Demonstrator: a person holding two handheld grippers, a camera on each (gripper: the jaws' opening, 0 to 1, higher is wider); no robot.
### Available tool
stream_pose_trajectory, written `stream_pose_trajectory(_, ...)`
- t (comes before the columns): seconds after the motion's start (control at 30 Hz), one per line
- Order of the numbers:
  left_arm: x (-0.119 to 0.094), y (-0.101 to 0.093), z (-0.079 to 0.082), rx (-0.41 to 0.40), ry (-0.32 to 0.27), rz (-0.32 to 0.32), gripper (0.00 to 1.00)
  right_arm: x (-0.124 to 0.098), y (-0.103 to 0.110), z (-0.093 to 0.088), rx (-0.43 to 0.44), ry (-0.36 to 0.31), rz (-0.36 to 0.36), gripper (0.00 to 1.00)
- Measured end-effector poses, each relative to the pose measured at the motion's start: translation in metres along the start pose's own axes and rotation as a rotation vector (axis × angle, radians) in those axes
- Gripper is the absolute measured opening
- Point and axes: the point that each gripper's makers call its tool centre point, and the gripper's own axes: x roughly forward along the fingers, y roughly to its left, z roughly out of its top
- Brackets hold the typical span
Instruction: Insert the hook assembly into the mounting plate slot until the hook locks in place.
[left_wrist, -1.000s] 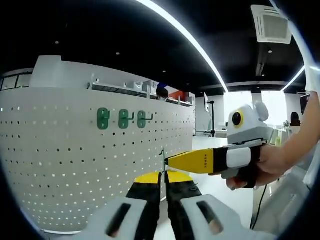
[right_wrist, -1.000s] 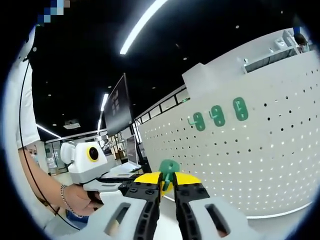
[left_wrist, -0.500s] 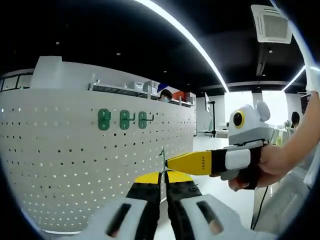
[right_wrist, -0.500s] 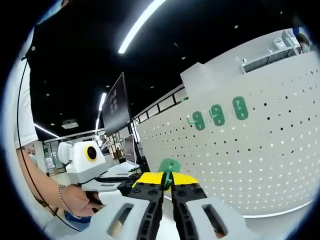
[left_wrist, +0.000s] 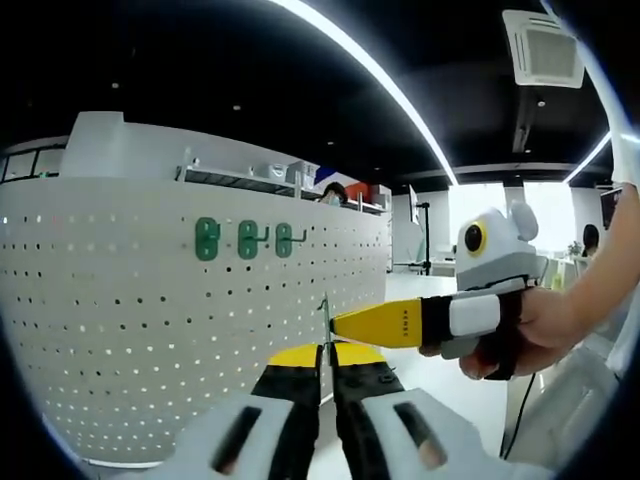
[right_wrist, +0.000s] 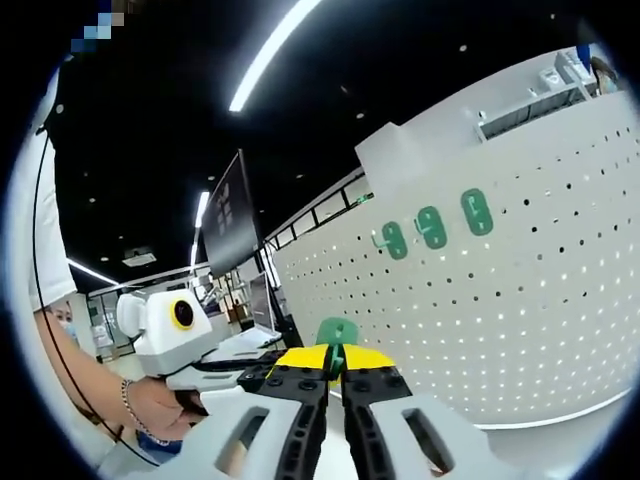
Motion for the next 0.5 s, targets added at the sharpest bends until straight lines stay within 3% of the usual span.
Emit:
stream_pose_trajectory(0.2, 0.0002, -0.0004, -0.0006, 0.021, 0.007, -0.001, 0.05, -0.0003, -0.0003, -0.0001, 0.006, 0.000, -0.002, 0.01)
stream_pose_trajectory(0.5, 0.0013, 0.0031, -0.0069, 0.026, 0.030, 0.012, 0.40, -0.0009, -0.0018, 0.0022, 0.009, -0.003, -0.004, 0.01)
